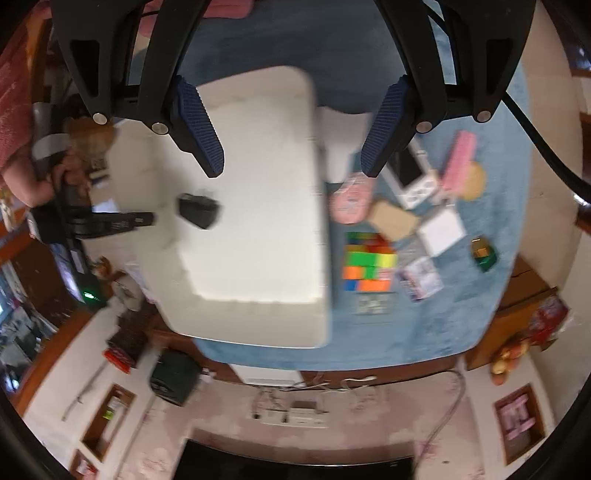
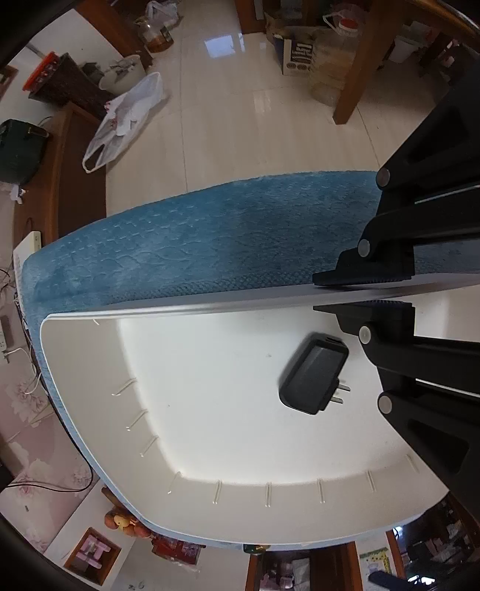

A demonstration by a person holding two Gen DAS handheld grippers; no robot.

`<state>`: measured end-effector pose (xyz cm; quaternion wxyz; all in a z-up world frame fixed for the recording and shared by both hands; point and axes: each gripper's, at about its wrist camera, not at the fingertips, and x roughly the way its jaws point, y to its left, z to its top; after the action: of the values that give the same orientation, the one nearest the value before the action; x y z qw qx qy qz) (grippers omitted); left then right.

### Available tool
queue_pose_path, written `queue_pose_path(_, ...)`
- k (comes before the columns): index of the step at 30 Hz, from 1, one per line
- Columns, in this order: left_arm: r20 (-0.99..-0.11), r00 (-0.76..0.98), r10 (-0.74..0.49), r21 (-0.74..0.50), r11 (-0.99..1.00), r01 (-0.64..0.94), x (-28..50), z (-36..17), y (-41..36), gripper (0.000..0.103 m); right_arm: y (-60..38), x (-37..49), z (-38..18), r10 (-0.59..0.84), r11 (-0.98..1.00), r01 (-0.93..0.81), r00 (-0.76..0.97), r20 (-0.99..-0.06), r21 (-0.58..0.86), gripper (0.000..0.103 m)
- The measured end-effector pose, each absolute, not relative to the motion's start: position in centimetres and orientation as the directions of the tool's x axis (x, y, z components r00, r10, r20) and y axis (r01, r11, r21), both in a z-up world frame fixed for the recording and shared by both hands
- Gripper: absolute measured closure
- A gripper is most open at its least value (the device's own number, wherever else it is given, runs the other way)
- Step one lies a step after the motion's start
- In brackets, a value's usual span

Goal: Organize rigid objects
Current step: 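Move the left tool to the pink hair roller and grasp it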

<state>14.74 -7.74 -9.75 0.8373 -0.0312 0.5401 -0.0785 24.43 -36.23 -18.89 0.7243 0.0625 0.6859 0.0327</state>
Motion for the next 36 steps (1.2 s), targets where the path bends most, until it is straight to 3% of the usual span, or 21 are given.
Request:
queue_pose_path(9,-0.927,0.37,-0.051,-0.039,0.998,0.039,15.5,-11.5,-1.1,0.023,-35.4,24.6,-19.3,0.075,0.996,0.051,0.072,-0.995,0.079,0.098)
queue_pose_path(19,-0.96,0.276,-0.038,-0.018,0.997,0.076,17.1,-14.5,3.8,0.023,-36.2,24.4,-19.2,0.061,0.983,0.169,0.098,-0.993,0.077,0.097)
queue_pose_path(36,-0.995,0.103,0.006,0.025,0.982,0.188,20.2,-22.1,7.1,0.024,-35.8,23.9,-19.1,0.022,0.973,0.226,0.133,-0.991,0.052,0.095)
